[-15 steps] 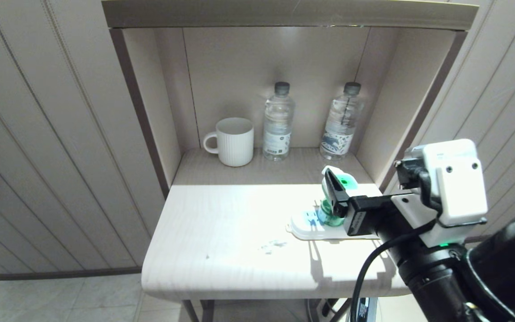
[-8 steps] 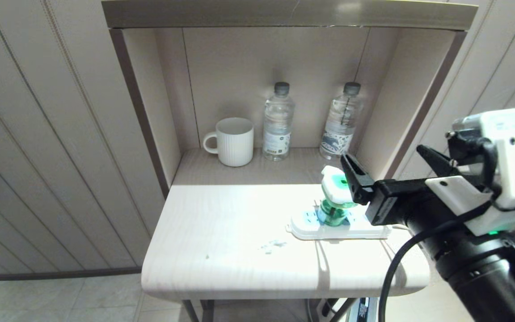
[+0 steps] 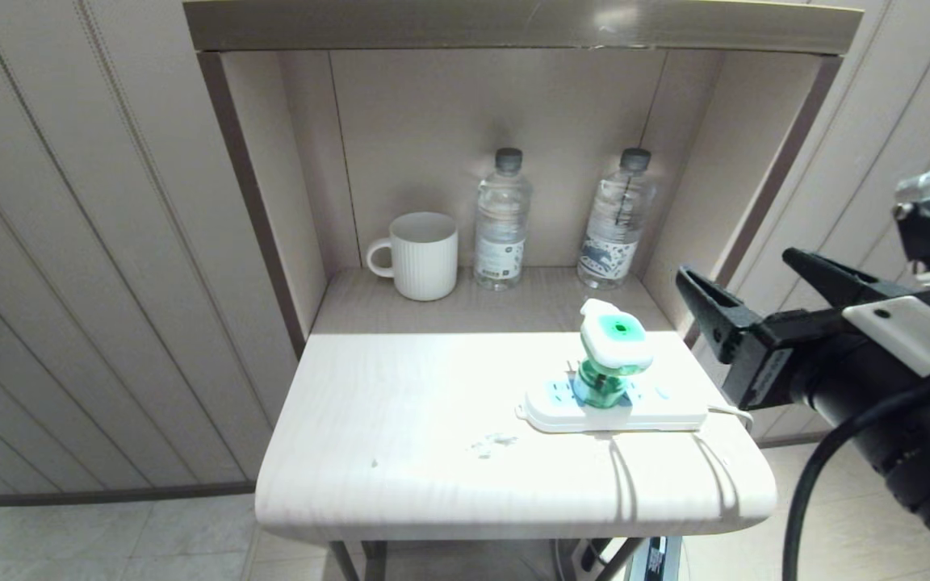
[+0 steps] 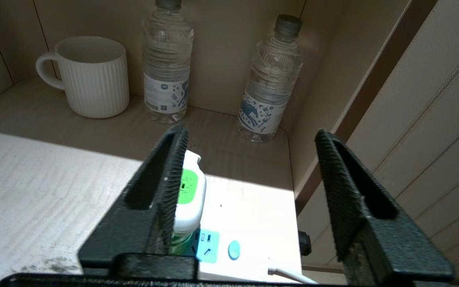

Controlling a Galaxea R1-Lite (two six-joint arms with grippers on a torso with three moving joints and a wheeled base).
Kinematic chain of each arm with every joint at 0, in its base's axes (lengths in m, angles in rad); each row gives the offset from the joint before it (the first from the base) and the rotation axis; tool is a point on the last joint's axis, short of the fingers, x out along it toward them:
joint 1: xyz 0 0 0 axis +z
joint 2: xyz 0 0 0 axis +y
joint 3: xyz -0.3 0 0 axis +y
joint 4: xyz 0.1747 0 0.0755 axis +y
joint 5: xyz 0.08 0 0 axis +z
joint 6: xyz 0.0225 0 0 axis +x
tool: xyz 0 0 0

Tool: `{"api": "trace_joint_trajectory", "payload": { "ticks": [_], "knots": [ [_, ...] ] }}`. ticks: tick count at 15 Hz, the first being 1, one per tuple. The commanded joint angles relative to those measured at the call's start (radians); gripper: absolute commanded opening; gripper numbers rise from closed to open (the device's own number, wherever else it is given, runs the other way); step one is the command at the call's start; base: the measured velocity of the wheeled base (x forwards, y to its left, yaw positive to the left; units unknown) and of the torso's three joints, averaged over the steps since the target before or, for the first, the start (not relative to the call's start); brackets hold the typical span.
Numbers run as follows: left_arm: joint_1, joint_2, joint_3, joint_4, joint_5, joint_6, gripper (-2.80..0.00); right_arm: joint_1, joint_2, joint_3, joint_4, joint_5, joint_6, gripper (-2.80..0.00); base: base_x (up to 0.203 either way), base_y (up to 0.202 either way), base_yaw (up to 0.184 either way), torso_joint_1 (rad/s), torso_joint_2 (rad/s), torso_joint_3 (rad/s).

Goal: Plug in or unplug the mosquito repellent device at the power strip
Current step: Pick up the mosquito repellent liquid

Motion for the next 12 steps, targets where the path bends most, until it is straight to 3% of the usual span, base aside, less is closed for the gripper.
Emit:
{"api": "trace_joint_trajectory", "payload": {
  "ticks": [1, 6, 10, 12],
  "knots": [
    [0.0, 0.002, 0.0, 0.0, 0.0, 0.001, -2.8, -0.002, -0.037, -0.019, 0.038, -0.005, -0.002, -2.8, 0.0, 0.0, 0.0, 0.0, 0.0, 0.0],
    [0.0, 0.002, 0.0, 0.0, 0.001, 0.001, -2.8, -0.08, -0.19, -0.097, 0.234, -0.021, 0.0, -2.8, 0.0, 0.0, 0.0, 0.0, 0.0, 0.0],
    [0.0, 0.002, 0.0, 0.0, 0.001, 0.001, -2.8, -0.224, -0.376, -0.153, 0.428, -0.081, 0.001, -2.8, 0.0, 0.0, 0.0, 0.0, 0.0, 0.0],
    [0.0, 0.002, 0.0, 0.0, 0.001, 0.001, -2.8, -0.359, -0.514, -0.151, 0.542, -0.099, 0.002, -2.8, 0.0, 0.0, 0.0, 0.0, 0.0, 0.0]
  ]
}}
